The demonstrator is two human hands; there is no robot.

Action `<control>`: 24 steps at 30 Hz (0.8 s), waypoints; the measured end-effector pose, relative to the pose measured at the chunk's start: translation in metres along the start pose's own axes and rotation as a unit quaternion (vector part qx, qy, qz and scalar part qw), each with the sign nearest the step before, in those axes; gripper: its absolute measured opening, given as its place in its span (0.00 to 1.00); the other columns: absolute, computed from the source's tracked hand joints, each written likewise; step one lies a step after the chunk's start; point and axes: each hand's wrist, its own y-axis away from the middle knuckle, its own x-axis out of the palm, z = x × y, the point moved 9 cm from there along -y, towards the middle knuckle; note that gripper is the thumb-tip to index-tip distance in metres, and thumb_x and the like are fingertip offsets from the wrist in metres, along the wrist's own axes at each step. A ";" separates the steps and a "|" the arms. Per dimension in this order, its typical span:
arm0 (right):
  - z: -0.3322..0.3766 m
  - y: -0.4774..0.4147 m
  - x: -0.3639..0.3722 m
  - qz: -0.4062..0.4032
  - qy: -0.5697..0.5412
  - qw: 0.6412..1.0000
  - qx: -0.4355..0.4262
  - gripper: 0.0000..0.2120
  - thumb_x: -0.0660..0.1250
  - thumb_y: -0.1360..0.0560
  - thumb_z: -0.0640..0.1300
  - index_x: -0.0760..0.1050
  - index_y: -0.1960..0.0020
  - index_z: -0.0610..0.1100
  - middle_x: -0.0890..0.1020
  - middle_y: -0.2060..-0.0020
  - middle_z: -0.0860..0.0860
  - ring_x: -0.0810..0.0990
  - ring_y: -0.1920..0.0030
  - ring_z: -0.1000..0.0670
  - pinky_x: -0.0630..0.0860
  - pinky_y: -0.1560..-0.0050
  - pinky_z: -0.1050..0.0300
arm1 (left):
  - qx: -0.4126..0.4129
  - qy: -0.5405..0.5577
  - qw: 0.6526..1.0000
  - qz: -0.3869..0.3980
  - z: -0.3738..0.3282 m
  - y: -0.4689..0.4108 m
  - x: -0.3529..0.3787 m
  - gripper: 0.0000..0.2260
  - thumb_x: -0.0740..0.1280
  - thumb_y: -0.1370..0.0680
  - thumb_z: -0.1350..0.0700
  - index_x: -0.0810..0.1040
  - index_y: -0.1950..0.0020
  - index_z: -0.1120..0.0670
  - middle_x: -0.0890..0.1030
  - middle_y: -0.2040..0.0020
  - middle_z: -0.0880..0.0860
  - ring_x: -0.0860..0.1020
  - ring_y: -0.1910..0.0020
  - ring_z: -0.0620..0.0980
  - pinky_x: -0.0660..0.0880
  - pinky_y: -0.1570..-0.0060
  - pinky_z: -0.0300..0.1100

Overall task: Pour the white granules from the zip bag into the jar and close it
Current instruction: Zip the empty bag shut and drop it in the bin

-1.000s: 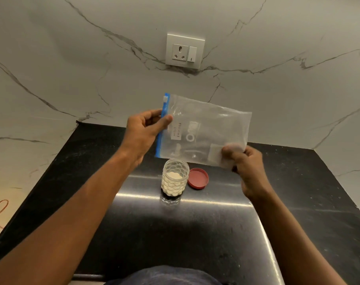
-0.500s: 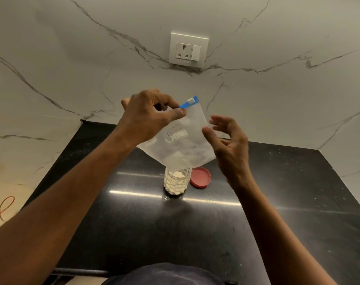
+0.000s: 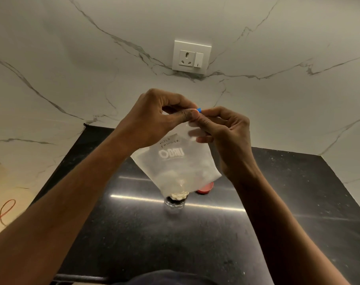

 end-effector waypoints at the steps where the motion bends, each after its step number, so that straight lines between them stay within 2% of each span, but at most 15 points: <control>1: 0.000 0.001 0.002 0.010 -0.003 1.000 0.007 0.06 0.74 0.22 0.43 0.83 0.48 0.39 0.89 0.57 0.44 0.89 0.60 0.43 0.82 0.63 0.56 | 0.000 -0.001 1.000 0.005 -0.002 -0.001 -0.001 0.14 0.70 0.24 0.43 0.85 0.42 0.46 0.85 0.52 0.40 0.84 0.50 0.38 0.78 0.48 0.29; 4: 0.004 0.002 0.006 0.031 0.028 0.999 -0.010 0.07 0.70 0.18 0.41 0.81 0.45 0.37 0.89 0.55 0.44 0.89 0.59 0.44 0.83 0.65 0.56 | -0.012 -0.013 1.000 0.022 -0.004 -0.003 -0.005 0.12 0.70 0.24 0.42 0.84 0.44 0.44 0.85 0.54 0.41 0.84 0.52 0.40 0.81 0.49 0.33; 8: 0.006 0.002 0.012 0.038 0.112 0.992 -0.043 0.03 0.67 0.18 0.38 0.79 0.49 0.43 0.86 0.57 0.46 0.87 0.60 0.49 0.82 0.64 0.56 | -0.027 -0.051 0.997 0.051 0.000 -0.002 -0.008 0.09 0.73 0.21 0.50 0.87 0.43 0.50 0.88 0.54 0.51 0.85 0.53 0.52 0.82 0.46 0.55; 10: 0.003 0.003 0.014 0.020 0.145 0.988 -0.050 0.05 0.67 0.18 0.39 0.78 0.51 0.45 0.85 0.58 0.47 0.85 0.59 0.48 0.81 0.61 0.57 | -0.042 -0.054 0.996 0.060 0.004 0.002 -0.006 0.09 0.73 0.20 0.51 0.87 0.43 0.52 0.88 0.54 0.53 0.85 0.53 0.55 0.82 0.47 0.59; 12: -0.002 0.004 0.015 0.007 0.162 0.986 -0.044 0.04 0.66 0.18 0.40 0.79 0.52 0.45 0.85 0.58 0.45 0.84 0.55 0.45 0.80 0.55 0.52 | -0.062 -0.058 0.995 0.056 0.012 0.008 -0.005 0.09 0.72 0.20 0.51 0.87 0.43 0.52 0.87 0.55 0.53 0.85 0.54 0.54 0.82 0.48 0.58; 14: -0.008 0.003 0.014 -0.005 0.174 0.984 -0.030 0.05 0.66 0.18 0.40 0.79 0.52 0.44 0.85 0.58 0.46 0.82 0.53 0.48 0.79 0.49 0.51 | -0.085 -0.063 0.993 0.050 0.023 0.017 -0.005 0.08 0.72 0.20 0.51 0.87 0.44 0.51 0.87 0.55 0.52 0.84 0.55 0.54 0.82 0.48 0.58; 17: -0.011 -0.001 0.008 -0.020 0.162 0.987 -0.013 0.07 0.66 0.17 0.40 0.79 0.54 0.44 0.84 0.61 0.49 0.80 0.59 0.61 0.76 0.54 0.67 | -0.120 -0.057 0.990 0.043 0.041 0.032 -0.013 0.08 0.73 0.20 0.48 0.88 0.45 0.48 0.87 0.55 0.50 0.84 0.54 0.54 0.82 0.48 0.56; 19: -0.011 -0.004 0.003 -0.029 0.134 0.991 -0.002 0.07 0.66 0.17 0.40 0.79 0.54 0.44 0.84 0.62 0.50 0.79 0.63 0.64 0.74 0.58 0.71 | -0.136 -0.047 0.989 0.042 0.053 0.041 -0.020 0.06 0.73 0.21 0.47 0.88 0.47 0.45 0.88 0.56 0.47 0.84 0.55 0.50 0.82 0.52 0.49; 21: -0.011 -0.006 0.000 -0.032 0.103 0.994 0.012 0.07 0.65 0.17 0.40 0.79 0.53 0.44 0.83 0.62 0.49 0.79 0.63 0.61 0.75 0.58 0.67 | -0.153 -0.034 0.987 0.047 0.062 0.050 -0.026 0.03 0.72 0.21 0.46 0.86 0.51 0.40 0.87 0.58 0.43 0.83 0.56 0.41 0.77 0.56 0.39; 22: -0.012 -0.008 0.000 -0.032 0.092 0.995 0.021 0.08 0.65 0.17 0.40 0.79 0.54 0.44 0.83 0.61 0.48 0.81 0.61 0.57 0.77 0.56 0.62 | -0.160 -0.029 0.986 0.047 0.064 0.053 -0.030 0.02 0.72 0.21 0.46 0.85 0.52 0.39 0.87 0.58 0.41 0.83 0.57 0.38 0.76 0.56 0.37; 24: -0.015 -0.010 -0.002 -0.035 0.068 0.996 0.042 0.08 0.65 0.17 0.41 0.80 0.54 0.45 0.83 0.60 0.47 0.81 0.58 0.49 0.79 0.54 0.51 | -0.172 -0.027 0.984 0.039 0.068 0.058 -0.036 0.02 0.72 0.21 0.46 0.85 0.52 0.39 0.87 0.58 0.41 0.83 0.58 0.39 0.77 0.56 0.38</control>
